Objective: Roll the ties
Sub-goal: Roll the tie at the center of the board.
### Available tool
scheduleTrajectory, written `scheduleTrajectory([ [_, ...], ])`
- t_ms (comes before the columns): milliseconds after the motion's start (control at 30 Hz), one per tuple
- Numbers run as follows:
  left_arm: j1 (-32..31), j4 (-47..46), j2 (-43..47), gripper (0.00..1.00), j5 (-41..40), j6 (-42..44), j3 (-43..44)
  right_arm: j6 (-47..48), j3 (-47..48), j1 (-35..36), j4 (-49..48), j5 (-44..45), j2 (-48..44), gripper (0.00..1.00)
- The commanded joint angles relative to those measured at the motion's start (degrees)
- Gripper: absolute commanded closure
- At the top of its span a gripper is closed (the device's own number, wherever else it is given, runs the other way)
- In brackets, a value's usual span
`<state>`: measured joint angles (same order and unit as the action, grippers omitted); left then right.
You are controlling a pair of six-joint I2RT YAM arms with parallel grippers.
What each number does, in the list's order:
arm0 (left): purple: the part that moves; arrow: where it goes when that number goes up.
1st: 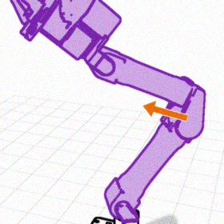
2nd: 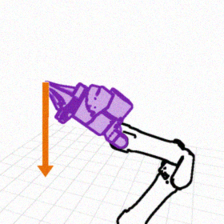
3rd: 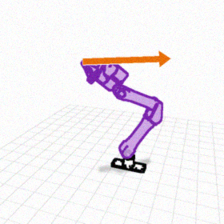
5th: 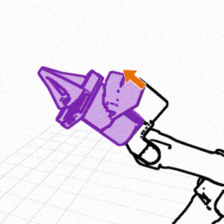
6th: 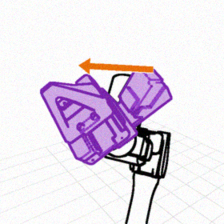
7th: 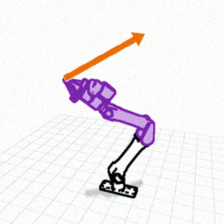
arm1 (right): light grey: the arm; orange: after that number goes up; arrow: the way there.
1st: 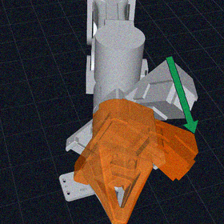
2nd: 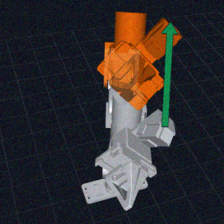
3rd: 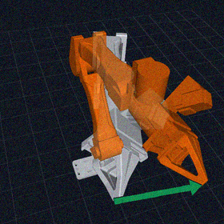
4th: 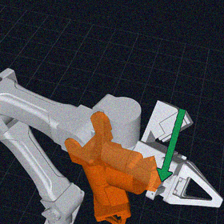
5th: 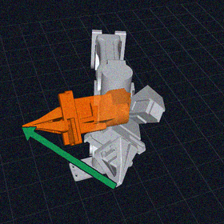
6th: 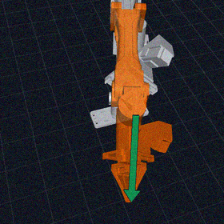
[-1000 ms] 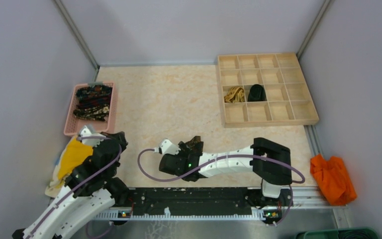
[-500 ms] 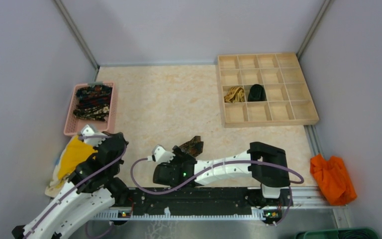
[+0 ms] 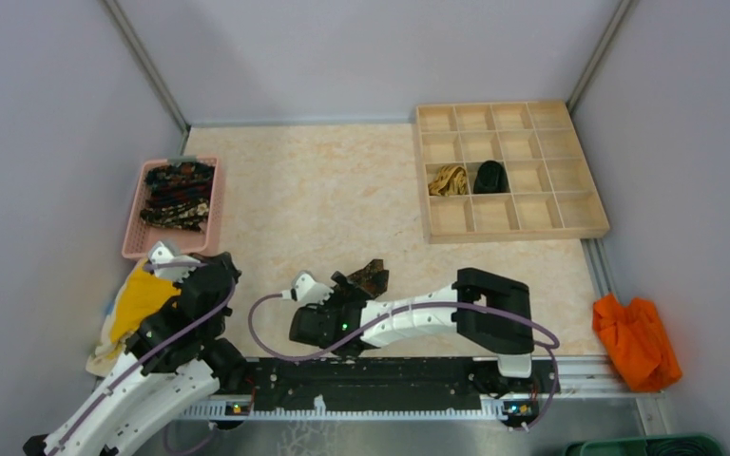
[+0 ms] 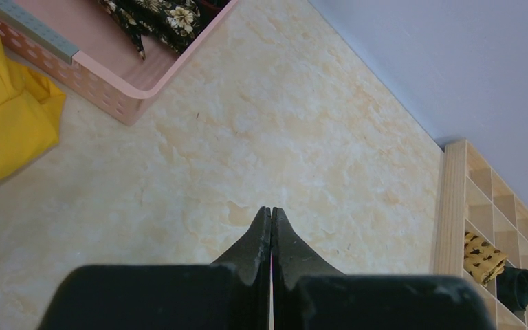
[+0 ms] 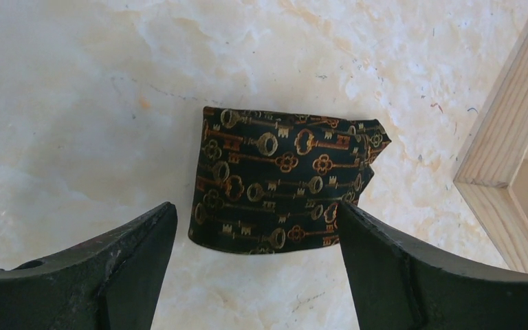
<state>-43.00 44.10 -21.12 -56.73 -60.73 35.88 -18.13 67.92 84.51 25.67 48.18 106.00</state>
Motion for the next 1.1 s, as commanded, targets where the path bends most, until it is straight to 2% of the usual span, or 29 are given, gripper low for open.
scheduleTrajectory([
  [0, -0.15, 4.37, 0.26, 0.99, -5.61, -6.44, -0.02, -1.56, -0.70, -2.54, -3.47, -0.93, 0.32, 0.15],
  [167, -0.15, 2.51, 0.27, 0.99, -5.34, -4.54, -0.48, -1.97, -2.92, -5.77, -3.80, -2.57, 0.05, 0.15],
  [433, -0.15, -0.26, 0.22, 1.00, -4.91, -2.38, -1.09, -3.09, -5.95, -6.99, -5.81, -11.23, -1.55, 0.16],
  [500, -0.15, -0.86, 0.10, 1.00, -4.65, -1.89, -1.22, -3.67, -5.73, -7.01, -5.06, -9.88, -0.83, 0.15],
  [633, -0.15, -1.85, -0.10, 1.00, -4.05, -0.91, -1.34, -6.70, -3.58, -6.97, -0.21, 0.14, 0.24, 0.10],
  [933, -0.15, 0.10, 1.45, 1.00, -3.74, -1.76, -0.81, -4.86, 0.86, -3.54, 1.63, 3.21, -6.55, 0.09],
  [1067, -0.15, 0.45, 2.93, 1.00, -3.75, -1.93, -1.29, -4.77, 1.52, -1.06, 1.99, 1.58, -7.80, 0.09],
])
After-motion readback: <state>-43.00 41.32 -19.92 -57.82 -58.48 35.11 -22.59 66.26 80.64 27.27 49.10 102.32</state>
